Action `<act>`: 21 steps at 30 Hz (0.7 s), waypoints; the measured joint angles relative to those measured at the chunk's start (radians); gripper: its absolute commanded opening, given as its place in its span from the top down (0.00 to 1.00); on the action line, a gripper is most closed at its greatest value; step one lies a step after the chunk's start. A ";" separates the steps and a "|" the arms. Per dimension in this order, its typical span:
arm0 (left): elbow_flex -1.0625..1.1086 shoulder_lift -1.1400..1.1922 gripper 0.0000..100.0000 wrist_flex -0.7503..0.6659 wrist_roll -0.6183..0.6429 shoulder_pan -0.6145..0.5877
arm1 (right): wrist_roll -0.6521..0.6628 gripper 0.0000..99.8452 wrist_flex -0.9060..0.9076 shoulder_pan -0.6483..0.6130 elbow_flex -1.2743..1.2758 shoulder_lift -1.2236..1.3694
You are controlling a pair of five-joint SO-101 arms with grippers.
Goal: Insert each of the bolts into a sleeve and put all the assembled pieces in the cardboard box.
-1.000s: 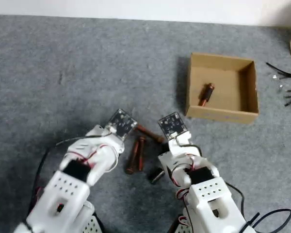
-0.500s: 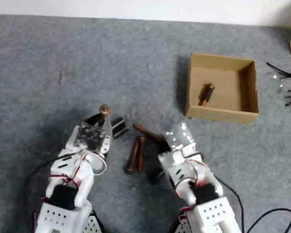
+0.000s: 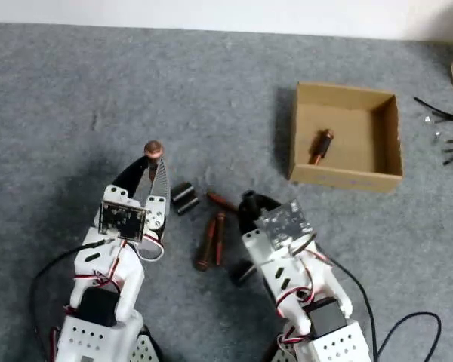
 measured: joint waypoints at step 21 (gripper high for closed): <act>0.000 -0.002 0.99 -0.028 0.000 0.055 | 0.000 0.99 0.000 -0.025 0.000 0.000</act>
